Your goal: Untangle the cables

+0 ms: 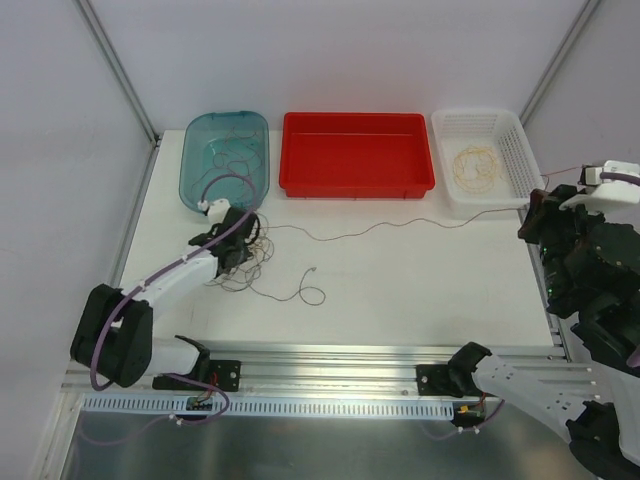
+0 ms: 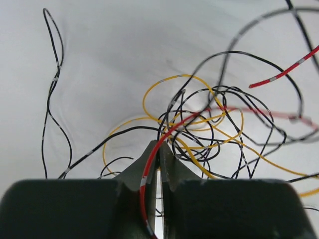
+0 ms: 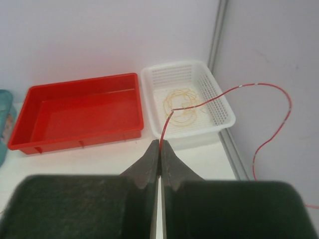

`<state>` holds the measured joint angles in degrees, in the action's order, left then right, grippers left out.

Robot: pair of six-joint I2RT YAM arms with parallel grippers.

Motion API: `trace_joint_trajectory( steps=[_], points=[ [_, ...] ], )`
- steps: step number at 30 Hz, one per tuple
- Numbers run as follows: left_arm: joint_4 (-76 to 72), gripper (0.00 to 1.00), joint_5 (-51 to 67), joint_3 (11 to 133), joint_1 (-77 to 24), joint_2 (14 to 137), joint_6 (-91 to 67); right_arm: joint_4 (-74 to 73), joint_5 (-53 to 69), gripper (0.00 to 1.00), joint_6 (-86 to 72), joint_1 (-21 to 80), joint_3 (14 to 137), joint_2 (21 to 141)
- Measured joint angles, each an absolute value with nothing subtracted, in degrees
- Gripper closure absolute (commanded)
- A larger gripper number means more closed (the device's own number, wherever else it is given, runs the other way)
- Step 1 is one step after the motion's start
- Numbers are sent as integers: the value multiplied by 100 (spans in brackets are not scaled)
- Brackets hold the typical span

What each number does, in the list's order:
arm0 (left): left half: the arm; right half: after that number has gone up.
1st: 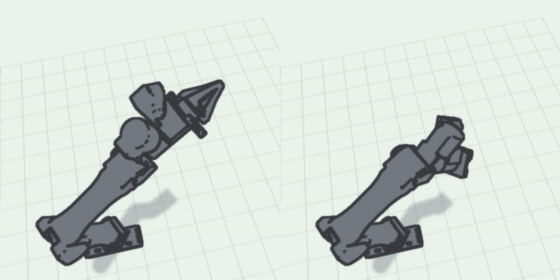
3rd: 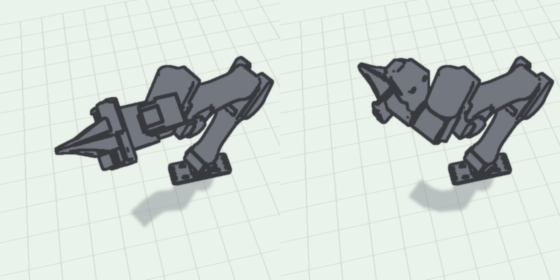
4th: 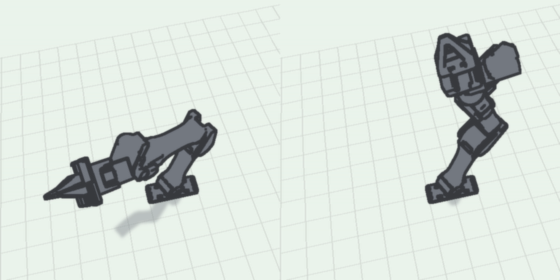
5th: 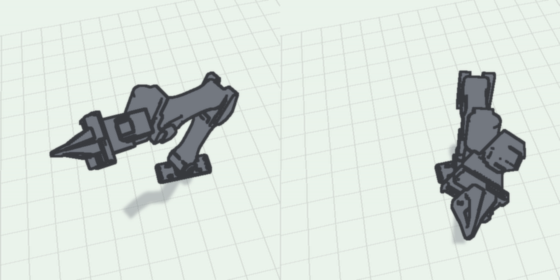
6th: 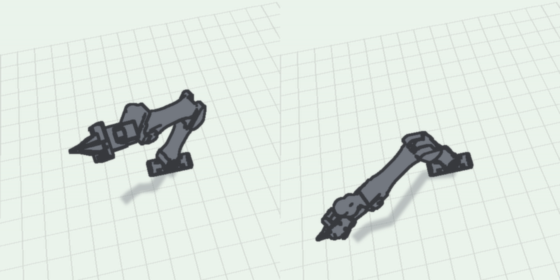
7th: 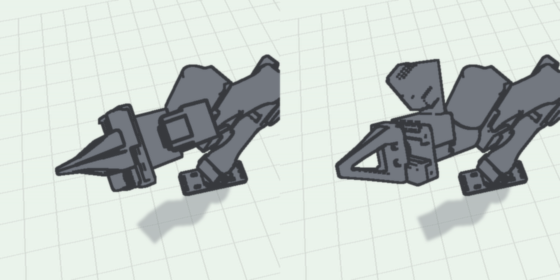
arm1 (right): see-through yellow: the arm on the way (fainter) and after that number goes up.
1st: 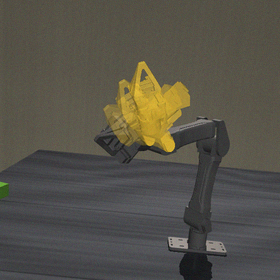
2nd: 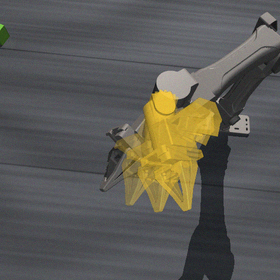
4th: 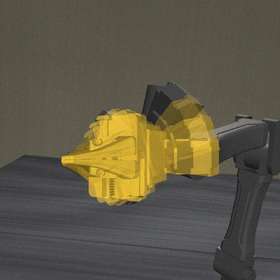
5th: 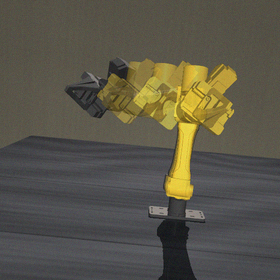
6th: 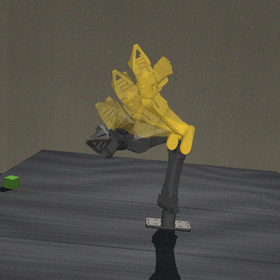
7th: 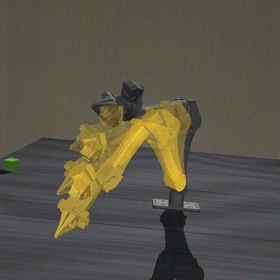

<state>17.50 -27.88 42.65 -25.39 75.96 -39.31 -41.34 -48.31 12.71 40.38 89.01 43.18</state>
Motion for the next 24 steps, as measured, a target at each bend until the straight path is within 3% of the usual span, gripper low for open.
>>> trace_joint_trajectory(
  steps=[5, 13, 19, 24],
  points=[
    [2132, 100, -2847, 3994, -1592, 7052, -3778, -4405, -4969, 99, 1114, 3798, 8495, 4346],
    [2322, 100, -2045, 3964, -1581, 6469, -3481, -4687, -4053, 99, 602, 3074, 7607, 4711],
    [2335, 100, -1125, 3935, -1658, 5857, -3164, -4488, -3118, 96, 58, 2589, 6088, 5299],
    [2423, 100, -727, 3911, -1693, 5354, -2921, -4392, -2453, 72, -401, 1673, 5262, 6326]
  ],
)
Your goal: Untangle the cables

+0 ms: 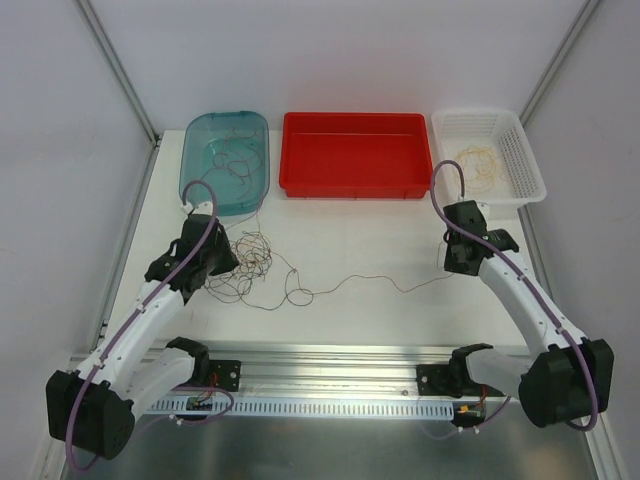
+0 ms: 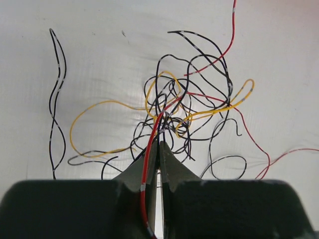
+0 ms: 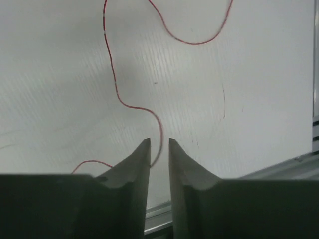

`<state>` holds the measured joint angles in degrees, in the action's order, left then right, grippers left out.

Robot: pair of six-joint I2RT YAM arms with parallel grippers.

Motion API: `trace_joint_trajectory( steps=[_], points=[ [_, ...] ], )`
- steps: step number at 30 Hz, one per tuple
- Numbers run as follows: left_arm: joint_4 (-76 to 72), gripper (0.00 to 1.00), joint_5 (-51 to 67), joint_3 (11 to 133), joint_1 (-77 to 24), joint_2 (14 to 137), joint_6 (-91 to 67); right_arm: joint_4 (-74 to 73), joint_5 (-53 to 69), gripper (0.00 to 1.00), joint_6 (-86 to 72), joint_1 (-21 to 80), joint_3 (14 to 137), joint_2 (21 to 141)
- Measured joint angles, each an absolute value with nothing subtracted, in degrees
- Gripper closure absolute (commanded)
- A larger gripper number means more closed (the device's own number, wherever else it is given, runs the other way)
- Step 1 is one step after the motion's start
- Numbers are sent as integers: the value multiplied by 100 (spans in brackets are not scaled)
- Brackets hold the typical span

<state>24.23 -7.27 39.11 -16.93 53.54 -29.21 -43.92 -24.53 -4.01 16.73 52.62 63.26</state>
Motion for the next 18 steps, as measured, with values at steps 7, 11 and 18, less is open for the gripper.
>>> trace_joint_trajectory(
  steps=[7, 11, 18],
  points=[
    [2755, 100, -429, 4152, -1695, 4956, -2296, -4331, -1839, 34, -604, 1391, 5153, 6449],
    [2755, 100, -272, 4355, -1695, 4875, -1848, -4261, -1459, 24, -451, 1540, 5391, 6254],
    [2777, 100, -34, 4372, -1695, 4884, -1382, -3385, 287, 18, 174, 2740, 5961, 5874]
  ],
)
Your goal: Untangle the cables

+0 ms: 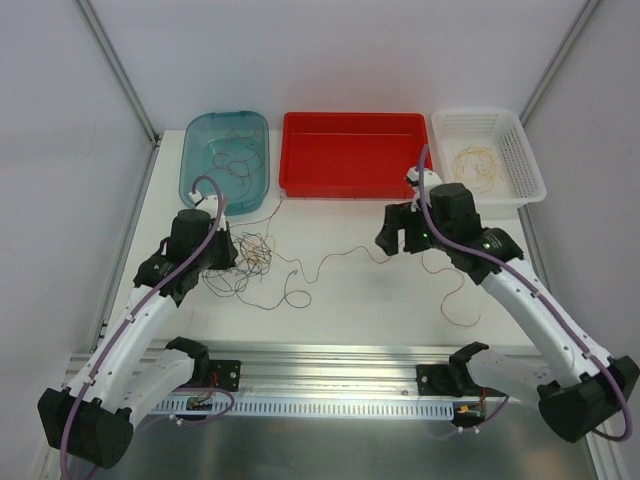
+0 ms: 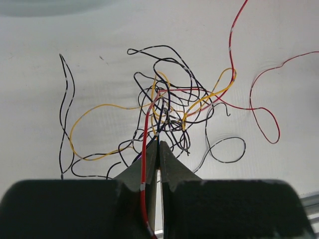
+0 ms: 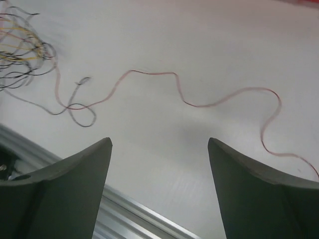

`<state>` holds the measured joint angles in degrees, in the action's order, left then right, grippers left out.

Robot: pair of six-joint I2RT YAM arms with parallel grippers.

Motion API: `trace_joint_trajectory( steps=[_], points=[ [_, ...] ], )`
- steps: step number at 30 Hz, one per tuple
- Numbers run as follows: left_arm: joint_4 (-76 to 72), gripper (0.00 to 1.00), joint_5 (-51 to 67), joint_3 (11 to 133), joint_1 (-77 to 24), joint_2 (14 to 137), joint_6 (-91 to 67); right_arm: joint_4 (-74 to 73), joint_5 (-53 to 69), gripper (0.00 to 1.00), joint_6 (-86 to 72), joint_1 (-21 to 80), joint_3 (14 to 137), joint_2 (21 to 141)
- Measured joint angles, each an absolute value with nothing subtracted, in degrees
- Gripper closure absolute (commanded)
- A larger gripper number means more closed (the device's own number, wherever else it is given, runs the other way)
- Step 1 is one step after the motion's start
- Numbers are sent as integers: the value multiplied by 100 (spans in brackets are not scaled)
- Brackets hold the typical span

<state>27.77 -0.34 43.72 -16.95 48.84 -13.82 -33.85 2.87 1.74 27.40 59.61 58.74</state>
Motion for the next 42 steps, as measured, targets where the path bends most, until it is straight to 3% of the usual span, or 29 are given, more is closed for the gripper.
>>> trace_joint_trajectory(
  steps=[14, 18, 21, 23, 24, 28, 33, 39, 42],
  points=[
    [2722, 100, 294, 4224, -1695, 4797, -1341, -1061, 2053, 15, -454, 4217, 6674, 9356],
    [2720, 100, 305, 4224, -1695, 4799, -1343, -628, 2272, 19, -746, 4497, 6825, 9902],
    [2718, 100, 305, 4222, -1695, 4799, -1343, -364, 2401, 33, -926, 4630, 6860, 10191],
    [2718, 100, 307, 4222, -1695, 4805, -1343, -200, 2495, 53, -1033, 4668, 6855, 10342],
    [2718, 100, 307, 4222, -1695, 4812, -1345, -154, 2519, 70, -1094, 4676, 6853, 10383],
    [2718, 99, 307, 4222, -1695, 4838, -1347, 1, 2571, 99, -1223, 4676, 6746, 10409],
    [2685, 87, 397, 4182, -1695, 4860, -1372, -128, 2346, 99, -1199, 4598, 6493, 10110],
    [2674, 81, 598, 4139, -1695, 5092, -1428, -403, 2075, 99, -1120, 4469, 6436, 9421],
    [2674, 55, 600, 4130, -1695, 5129, -1444, -569, 1903, 99, -1081, 4471, 6436, 9177]
  ],
)
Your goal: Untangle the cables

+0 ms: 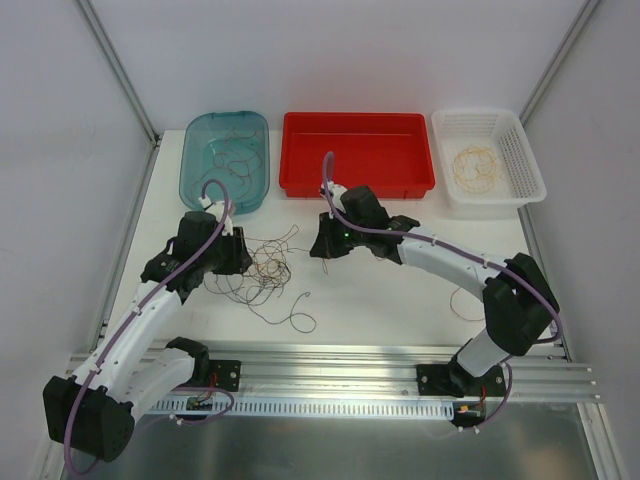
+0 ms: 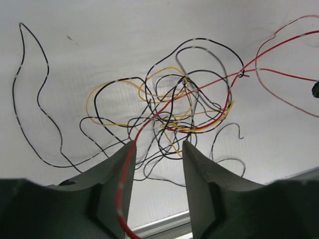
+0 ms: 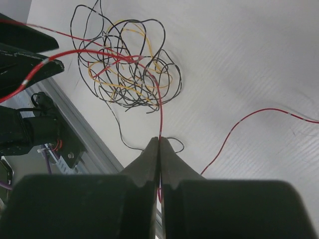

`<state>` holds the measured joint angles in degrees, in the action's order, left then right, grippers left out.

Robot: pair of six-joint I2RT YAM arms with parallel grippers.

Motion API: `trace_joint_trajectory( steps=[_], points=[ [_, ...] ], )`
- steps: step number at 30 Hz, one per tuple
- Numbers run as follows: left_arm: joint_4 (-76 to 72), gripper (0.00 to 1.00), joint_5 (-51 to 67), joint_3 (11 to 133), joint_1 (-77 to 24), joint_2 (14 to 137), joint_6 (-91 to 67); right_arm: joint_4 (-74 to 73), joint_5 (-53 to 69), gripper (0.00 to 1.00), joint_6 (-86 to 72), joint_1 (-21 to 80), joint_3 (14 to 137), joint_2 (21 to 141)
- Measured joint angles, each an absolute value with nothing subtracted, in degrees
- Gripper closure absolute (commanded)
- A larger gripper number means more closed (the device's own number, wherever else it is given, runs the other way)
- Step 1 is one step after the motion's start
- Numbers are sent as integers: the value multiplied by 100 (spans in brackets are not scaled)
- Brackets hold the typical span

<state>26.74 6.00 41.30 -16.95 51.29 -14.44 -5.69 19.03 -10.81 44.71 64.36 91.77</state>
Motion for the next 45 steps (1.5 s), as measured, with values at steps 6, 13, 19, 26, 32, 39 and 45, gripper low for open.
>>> trace_joint_trajectory(
  steps=[6, 13, 19, 26, 32, 39, 45],
  points=[
    [2617, 1, 655, 4130, -1688, 5129, -1581, -888, 1664, 99, -1024, 4460, 6436, 9024],
    [2810, 1, 598, 4342, -1367, 5240, -1614, -1229, 1389, 99, -956, 4412, 6351, 8932],
    [3677, 1, 705, 5483, -1264, 6311, -1581, -1498, 1205, 99, -932, 4191, 6235, 8761],
    [4442, 1, 725, 5653, -1424, 7011, -1531, -1653, 1199, 57, -751, 4185, 6278, 8731],
    [4624, 1, 652, 5675, -2292, 7126, -1531, -1638, 1275, 32, -40, 4425, 6276, 8506],
    [4665, 1, 554, 5714, -2589, 7336, -1531, -1527, 1527, 22, 1050, 4836, 6578, 8171],
    [4672, 1, 548, 5839, -2591, 7336, -1533, -1459, 2003, 22, 1597, 4945, 7024, 8313]
  ],
)
